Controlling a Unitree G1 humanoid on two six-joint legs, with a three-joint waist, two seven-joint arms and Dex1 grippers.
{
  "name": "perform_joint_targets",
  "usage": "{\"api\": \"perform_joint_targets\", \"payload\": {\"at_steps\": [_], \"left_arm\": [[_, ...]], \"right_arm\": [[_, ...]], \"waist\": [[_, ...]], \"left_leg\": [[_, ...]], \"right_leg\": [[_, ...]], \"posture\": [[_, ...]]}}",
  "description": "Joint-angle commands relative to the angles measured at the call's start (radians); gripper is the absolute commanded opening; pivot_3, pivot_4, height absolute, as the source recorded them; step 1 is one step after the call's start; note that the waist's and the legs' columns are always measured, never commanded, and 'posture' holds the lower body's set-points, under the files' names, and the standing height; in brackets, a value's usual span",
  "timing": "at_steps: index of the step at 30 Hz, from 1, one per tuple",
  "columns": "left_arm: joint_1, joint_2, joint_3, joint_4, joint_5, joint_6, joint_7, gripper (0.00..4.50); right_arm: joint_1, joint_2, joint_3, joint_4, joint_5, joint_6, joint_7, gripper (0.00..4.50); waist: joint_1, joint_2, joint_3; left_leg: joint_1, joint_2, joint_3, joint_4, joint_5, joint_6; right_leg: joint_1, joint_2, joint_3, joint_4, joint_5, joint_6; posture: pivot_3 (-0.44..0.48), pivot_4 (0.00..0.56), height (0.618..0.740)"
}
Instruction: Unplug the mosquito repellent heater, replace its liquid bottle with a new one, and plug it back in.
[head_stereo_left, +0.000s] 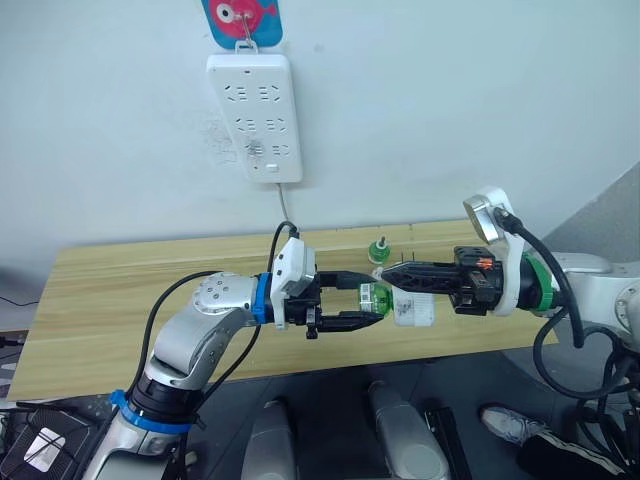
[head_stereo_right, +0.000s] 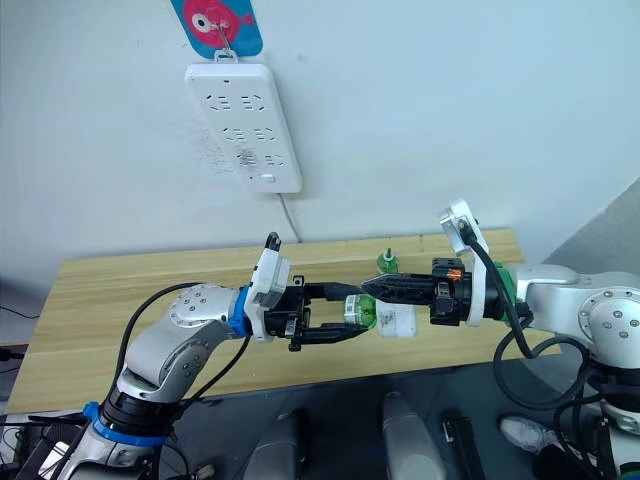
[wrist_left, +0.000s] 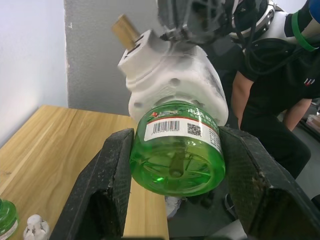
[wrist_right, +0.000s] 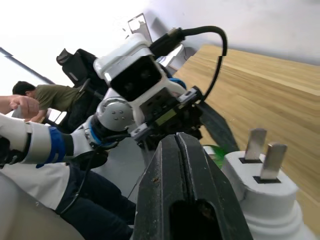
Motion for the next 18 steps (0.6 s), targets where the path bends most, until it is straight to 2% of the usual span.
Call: {"api": "perform_joint_targets", "payload": {"at_steps": [1,18], "left_arm": [[0.002,-0.012,0.003,-0.054,-0.021,-0.02,-0.008,2.33],[0.011,-0.029,0.005,-0.033,-0.001,-0.026,0.014,2.33]], "right_arm": [[-0.009,0.002,0.0,0.008,-0.029,0.004,0.014,0.0],[-0.001,0.0,-0.051,0.017,-0.013,0.016,0.042,0.0]], "waist": [[0.0,0.0,0.0],[0.0,0.0,0.0]], "left_leg": [[0.0,0.0,0.0,0.0,0.0,0.0],[0.0,0.0,0.0,0.0,0.0,0.0]], "right_leg": [[0.0,0.0,0.0,0.0,0.0,0.0],[0.0,0.0,0.0,0.0,0.0,0.0]], "posture": [[-0.209,0.272,0.74],[-0.22,0.275,0.74]]}}
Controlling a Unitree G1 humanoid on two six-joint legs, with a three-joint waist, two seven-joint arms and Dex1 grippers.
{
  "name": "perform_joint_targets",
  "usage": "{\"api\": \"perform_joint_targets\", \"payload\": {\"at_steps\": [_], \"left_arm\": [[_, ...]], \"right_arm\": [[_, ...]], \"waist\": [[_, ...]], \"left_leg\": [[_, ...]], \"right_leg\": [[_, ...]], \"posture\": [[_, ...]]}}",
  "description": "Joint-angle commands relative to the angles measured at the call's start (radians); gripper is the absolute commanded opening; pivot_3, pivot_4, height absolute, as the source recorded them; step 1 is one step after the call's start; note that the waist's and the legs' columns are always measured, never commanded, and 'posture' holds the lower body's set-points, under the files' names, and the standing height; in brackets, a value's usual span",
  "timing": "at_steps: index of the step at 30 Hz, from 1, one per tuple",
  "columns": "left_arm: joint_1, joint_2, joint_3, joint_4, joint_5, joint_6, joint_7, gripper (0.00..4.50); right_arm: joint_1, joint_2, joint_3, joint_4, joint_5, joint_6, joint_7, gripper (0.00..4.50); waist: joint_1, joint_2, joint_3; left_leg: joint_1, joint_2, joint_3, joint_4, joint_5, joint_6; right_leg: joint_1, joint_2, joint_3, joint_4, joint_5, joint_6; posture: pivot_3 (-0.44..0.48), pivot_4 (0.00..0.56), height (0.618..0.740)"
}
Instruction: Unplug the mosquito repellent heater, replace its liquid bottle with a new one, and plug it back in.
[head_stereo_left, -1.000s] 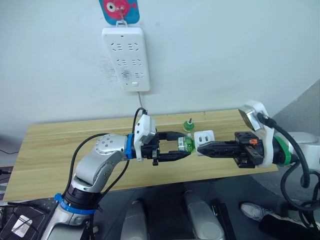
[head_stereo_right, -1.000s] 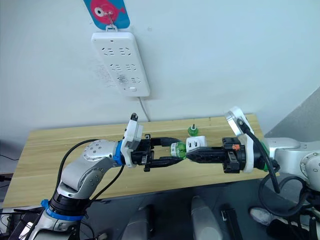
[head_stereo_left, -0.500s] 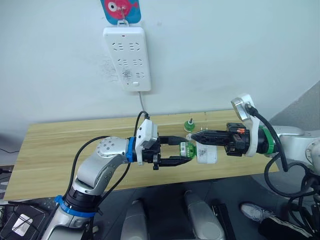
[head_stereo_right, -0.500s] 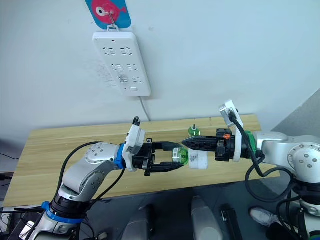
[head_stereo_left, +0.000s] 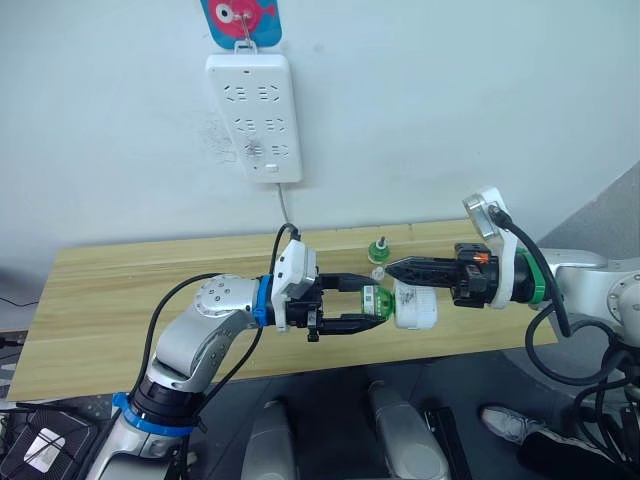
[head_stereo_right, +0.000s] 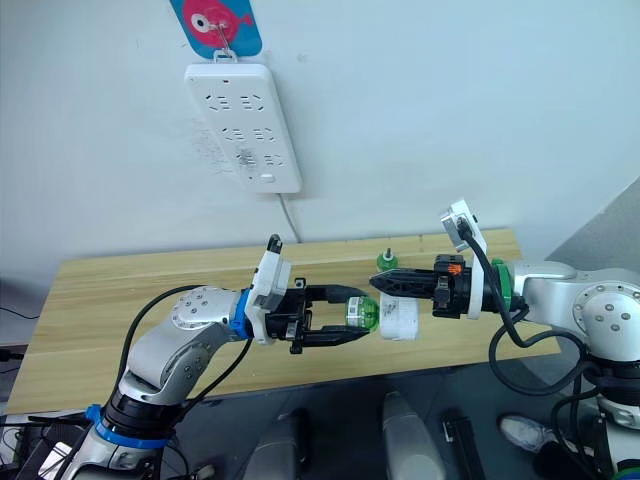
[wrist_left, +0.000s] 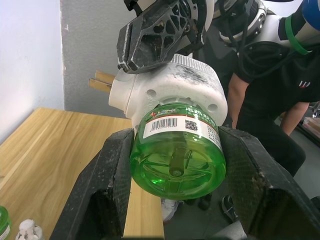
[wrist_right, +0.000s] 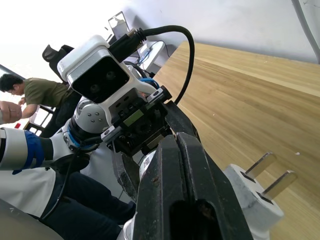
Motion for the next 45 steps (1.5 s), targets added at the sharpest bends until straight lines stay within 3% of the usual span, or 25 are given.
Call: {"api": "perform_joint_targets", "payload": {"at_steps": [1,5,9,15,22,30,34,37,40,45], "left_arm": [[0.008,-0.016,0.01,-0.018,0.001,-0.026,0.02,2.33],[0.03,-0.058,0.036,0.018,0.006,-0.032,0.096,2.33],[0.038,-0.141,0.075,0.046,0.002,-0.028,0.218,2.33],[0.02,-0.285,0.123,0.066,-0.01,0.002,0.404,2.33],[0.0,-0.325,0.106,0.083,0.037,-0.041,0.462,2.33],[0.007,-0.309,0.053,0.113,0.154,-0.205,0.418,2.33],[0.024,-0.274,0.065,0.082,0.084,-0.129,0.368,2.33],[0.025,-0.184,0.075,0.068,0.04,-0.075,0.268,2.33],[0.022,-0.068,0.046,0.047,0.019,-0.068,0.11,2.33],[-0.009,-0.017,0.0,0.048,0.06,-0.171,-0.02,2.33]], "right_arm": [[0.008,-0.01,-0.064,-0.02,0.069,-0.009,0.012,0.0],[0.032,-0.011,-0.159,-0.001,0.133,-0.06,-0.082,0.93],[0.123,0.014,-0.253,0.001,0.155,-0.139,-0.24,2.3],[0.298,0.163,-0.3,-0.113,0.095,-0.3,-0.464,4.5],[0.363,0.312,-0.207,-0.214,0.05,-0.394,-0.622,4.5],[0.314,0.341,-0.155,-0.239,0.041,-0.43,-0.706,4.5],[0.347,0.185,-0.191,-0.265,0.054,-0.355,-0.554,4.5],[0.36,0.04,-0.266,-0.223,0.067,-0.31,-0.379,4.5],[0.269,-0.087,-0.251,-0.125,-0.002,-0.267,-0.184,3.89],[0.147,-0.118,-0.137,-0.023,-0.084,-0.21,0.006,2.1]], "waist": [[0.0,0.0,0.0],[-0.001,0.0,0.0],[0.0,0.0,0.0],[-0.002,0.0,0.0],[-0.028,0.001,-0.001],[-0.031,0.001,-0.001],[-0.029,0.001,-0.001],[-0.029,0.001,-0.001],[-0.037,0.001,-0.001],[-0.051,0.001,-0.001]], "left_leg": [[0.0,0.0,0.0,0.0,0.0,0.0],[0.0,0.0,0.0,0.0,0.0,0.0],[0.0,0.0,0.0,0.0,0.0,0.0],[0.0,0.0,0.0,0.0,0.0,0.0],[0.0,0.0,0.0,0.001,0.0,0.0],[0.0,0.0,0.0,0.0,0.0,0.0],[0.0,-0.001,0.0,0.0,0.0,0.0],[0.0,0.0,0.0,-0.001,0.0,0.0],[0.001,0.0,0.001,0.0,0.0,0.0],[0.001,0.0,0.002,0.0,0.0,0.0]], "right_leg": [[0.0,0.0,0.0,0.0,0.0,0.0],[0.0,0.0,0.0,0.0,0.0,0.0],[0.0,0.0,0.0,0.0,0.0,0.0],[0.0,0.0,0.001,0.0,0.0,0.001],[0.001,0.0,0.001,0.001,0.001,0.001],[0.001,0.0,0.001,0.0,0.001,0.001],[0.001,0.0,0.001,-0.001,0.0,0.001],[0.0,0.0,0.001,0.0,0.0,0.001],[0.001,0.0,0.002,0.0,0.0,0.001],[0.002,0.0,0.003,0.0,-0.001,-0.003]], "posture": [[-0.222,0.274,0.74],[-0.235,0.273,0.74],[-0.248,0.273,0.74],[-0.266,0.271,0.74],[-0.275,0.269,0.74],[-0.272,0.264,0.74],[-0.267,0.267,0.74],[-0.269,0.271,0.74],[-0.272,0.273,0.74],[-0.264,0.275,0.74]]}}
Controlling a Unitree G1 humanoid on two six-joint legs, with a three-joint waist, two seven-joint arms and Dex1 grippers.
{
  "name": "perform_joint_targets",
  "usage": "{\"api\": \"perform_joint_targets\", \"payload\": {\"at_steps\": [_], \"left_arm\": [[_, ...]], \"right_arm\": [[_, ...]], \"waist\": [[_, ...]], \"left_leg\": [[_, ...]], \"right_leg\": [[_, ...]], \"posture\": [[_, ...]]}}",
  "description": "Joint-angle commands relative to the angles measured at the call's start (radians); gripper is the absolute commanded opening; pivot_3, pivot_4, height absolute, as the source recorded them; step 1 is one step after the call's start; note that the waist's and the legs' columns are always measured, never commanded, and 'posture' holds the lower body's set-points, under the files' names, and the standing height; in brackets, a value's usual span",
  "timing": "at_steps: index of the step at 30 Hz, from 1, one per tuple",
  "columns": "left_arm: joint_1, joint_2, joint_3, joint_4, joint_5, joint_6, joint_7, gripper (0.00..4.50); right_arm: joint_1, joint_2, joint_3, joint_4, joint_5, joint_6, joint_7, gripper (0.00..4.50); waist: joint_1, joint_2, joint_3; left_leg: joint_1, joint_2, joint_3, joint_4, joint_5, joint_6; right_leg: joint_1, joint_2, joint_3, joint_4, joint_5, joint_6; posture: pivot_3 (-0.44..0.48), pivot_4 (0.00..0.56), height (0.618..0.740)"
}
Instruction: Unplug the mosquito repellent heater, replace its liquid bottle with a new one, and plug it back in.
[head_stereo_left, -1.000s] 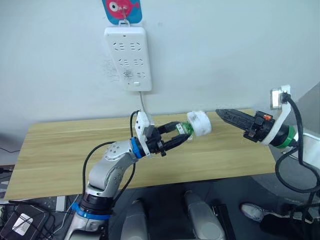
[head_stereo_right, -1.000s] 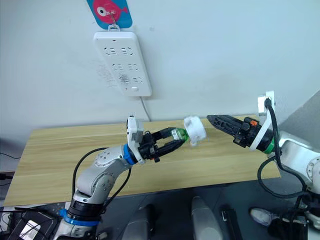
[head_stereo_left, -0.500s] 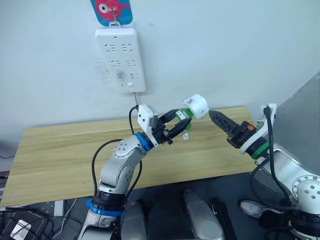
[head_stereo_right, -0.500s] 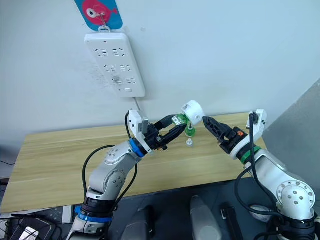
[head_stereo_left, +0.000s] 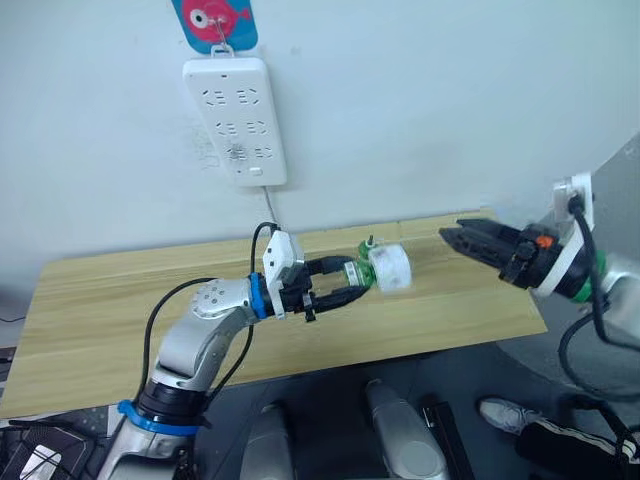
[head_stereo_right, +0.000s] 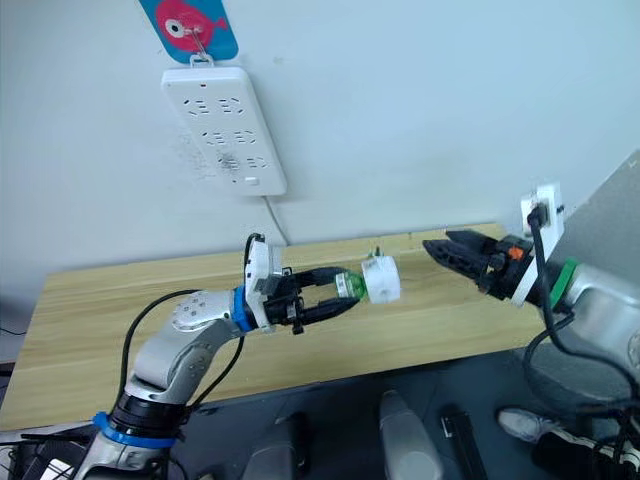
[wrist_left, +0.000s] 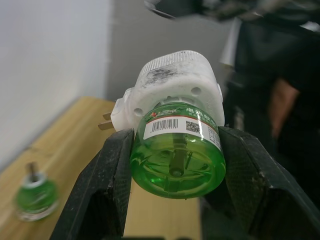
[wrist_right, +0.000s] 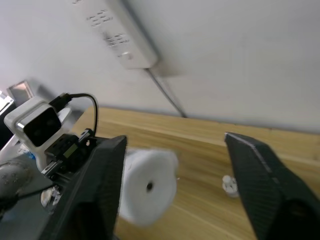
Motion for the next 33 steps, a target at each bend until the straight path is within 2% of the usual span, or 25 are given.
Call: {"api": "perform_joint_targets", "payload": {"at_steps": [1,3,5,6,12,17,33], "left_arm": [[-0.03,0.0,-0.028,-0.029,0.032,-0.119,-0.079,2.33],[-0.043,-0.01,-0.035,-0.012,0.052,-0.182,-0.104,2.33],[-0.045,-0.015,-0.034,-0.011,0.042,-0.183,-0.114,2.33],[-0.041,-0.013,-0.03,-0.022,0.02,-0.149,-0.11,2.33],[-0.051,0.001,-0.002,-0.111,-0.109,0.047,-0.072,2.33],[-0.064,0.007,0.019,-0.135,-0.168,0.134,-0.042,2.33],[-0.082,-0.02,0.047,-0.074,-0.146,0.114,-0.007,2.33]], "right_arm": [[-0.05,0.009,0.062,0.041,-0.047,0.035,0.119,1.71],[-0.096,0.032,0.108,0.089,-0.082,0.052,0.169,0.91],[-0.119,0.054,0.136,0.127,-0.118,0.062,0.205,0.21],[-0.123,0.063,0.149,0.137,-0.143,0.063,0.223,0.0],[-0.114,0.123,0.19,0.145,-0.22,0.084,0.276,0.0],[-0.103,0.142,0.183,0.127,-0.234,0.115,0.306,0.0],[-0.062,0.144,0.138,0.069,-0.194,0.207,0.337,0.0]], "waist": [[0.0,0.0,0.0],[0.0,0.0,0.0],[0.0,0.0,0.0],[0.0,0.0,0.0],[0.0,0.0,0.0],[0.0,0.0,0.0],[0.0,0.0,0.0]], "left_leg": [[0.0,0.0,0.0,0.0,0.0,0.0],[-0.001,0.0,0.0,-0.001,0.0,0.0],[-0.001,0.0,0.0,-0.001,0.0,0.0],[-0.001,0.0,0.0,-0.001,0.0,0.0],[-0.001,0.0,-0.001,-0.003,0.0,0.0],[-0.001,0.0,-0.001,-0.003,0.0,0.0],[-0.001,0.0,-0.001,-0.002,0.0,0.0]], "right_leg": [[0.0,0.0,0.0,0.0,0.001,0.001],[-0.001,0.0,0.0,-0.001,0.002,0.003],[-0.001,0.0,0.0,-0.001,0.002,0.003],[-0.001,0.0,0.0,-0.001,0.002,0.003],[-0.001,0.0,-0.001,0.0,0.001,0.004],[-0.001,0.0,-0.001,0.0,0.001,0.004],[-0.001,0.0,-0.001,0.0,0.001,0.004]], "posture": [[-0.264,0.275,0.74],[-0.26,0.274,0.74],[-0.254,0.274,0.74],[-0.254,0.274,0.74],[-0.248,0.274,0.74],[-0.243,0.273,0.74],[-0.244,0.273,0.74]]}}
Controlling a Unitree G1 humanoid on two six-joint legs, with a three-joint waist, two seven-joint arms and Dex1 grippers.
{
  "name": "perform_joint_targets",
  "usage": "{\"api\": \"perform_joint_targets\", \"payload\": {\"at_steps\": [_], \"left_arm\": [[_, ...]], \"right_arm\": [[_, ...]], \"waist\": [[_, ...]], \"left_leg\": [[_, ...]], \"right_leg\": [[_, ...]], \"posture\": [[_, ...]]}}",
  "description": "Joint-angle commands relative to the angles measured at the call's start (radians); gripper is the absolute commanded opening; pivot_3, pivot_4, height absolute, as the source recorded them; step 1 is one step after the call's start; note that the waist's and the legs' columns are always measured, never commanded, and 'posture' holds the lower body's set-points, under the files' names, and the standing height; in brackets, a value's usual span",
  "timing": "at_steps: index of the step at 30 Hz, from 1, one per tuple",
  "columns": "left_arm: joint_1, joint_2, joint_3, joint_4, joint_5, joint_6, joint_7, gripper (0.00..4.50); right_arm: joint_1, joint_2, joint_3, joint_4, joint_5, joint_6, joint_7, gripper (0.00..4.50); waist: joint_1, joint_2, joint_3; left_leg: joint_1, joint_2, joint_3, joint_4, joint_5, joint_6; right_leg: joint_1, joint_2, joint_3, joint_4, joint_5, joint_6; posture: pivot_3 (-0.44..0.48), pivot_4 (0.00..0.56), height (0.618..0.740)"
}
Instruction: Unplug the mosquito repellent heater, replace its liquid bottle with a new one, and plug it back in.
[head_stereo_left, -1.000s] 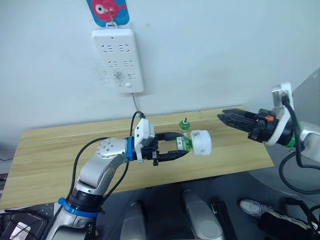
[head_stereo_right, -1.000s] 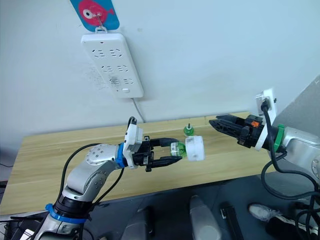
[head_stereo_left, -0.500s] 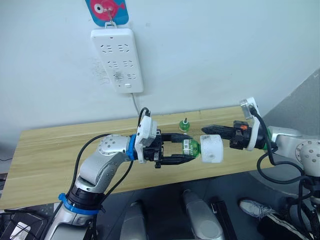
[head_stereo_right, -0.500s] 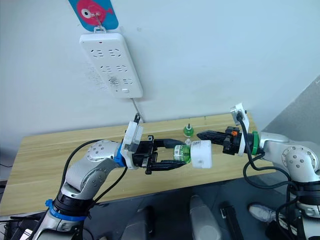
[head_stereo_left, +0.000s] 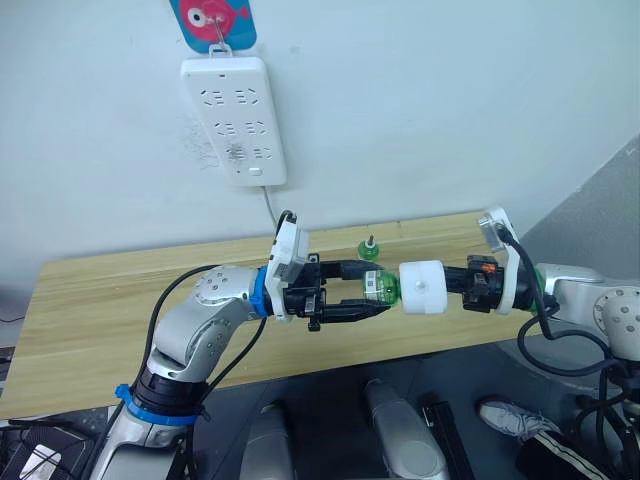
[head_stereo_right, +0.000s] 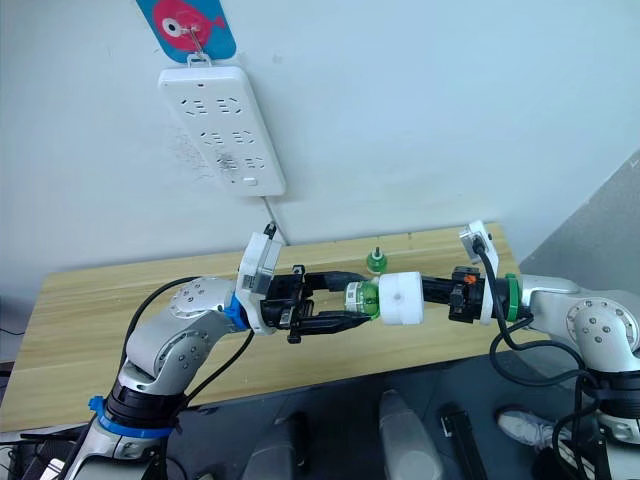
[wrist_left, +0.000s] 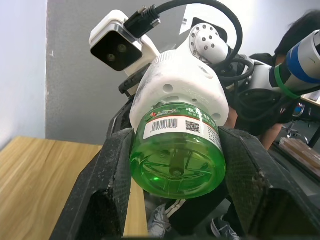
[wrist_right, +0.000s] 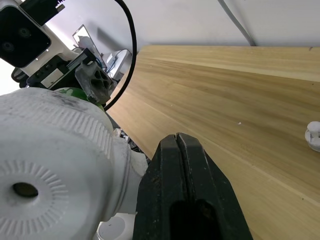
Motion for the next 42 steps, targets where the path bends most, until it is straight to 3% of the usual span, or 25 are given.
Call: {"api": "perform_joint_targets", "payload": {"at_steps": [1,27,42], "left_arm": [[-0.019,-0.012,0.027,0.007,0.016,-0.023,0.033,2.33],[-0.017,-0.029,0.016,0.064,0.103,-0.145,0.057,2.33],[-0.008,-0.032,0.01,0.055,0.099,-0.15,0.068,2.33]], "right_arm": [[0.009,0.001,-0.02,-0.07,0.052,0.026,0.035,0.0],[0.04,0.004,-0.064,-0.15,0.186,0.14,0.016,0.0],[0.043,0.014,-0.064,-0.138,0.143,0.131,0.012,0.0]], "waist": [[0.0,0.0,0.0],[0.001,0.0,0.0],[0.001,0.0,0.0]], "left_leg": [[0.0,0.0,0.0,0.0,0.0,0.0],[0.0,0.0,0.0,0.0,0.0,0.0],[0.0,0.0,0.0,0.0,0.0,0.0]], "right_leg": [[0.0,0.0,0.0,0.0,0.0,0.0],[0.0,0.0,0.0,0.0,0.0,0.0],[0.0,0.0,0.0,0.0,0.0,0.0]], "posture": [[-0.243,0.274,0.74],[-0.241,0.273,0.74],[-0.239,0.274,0.74]]}}
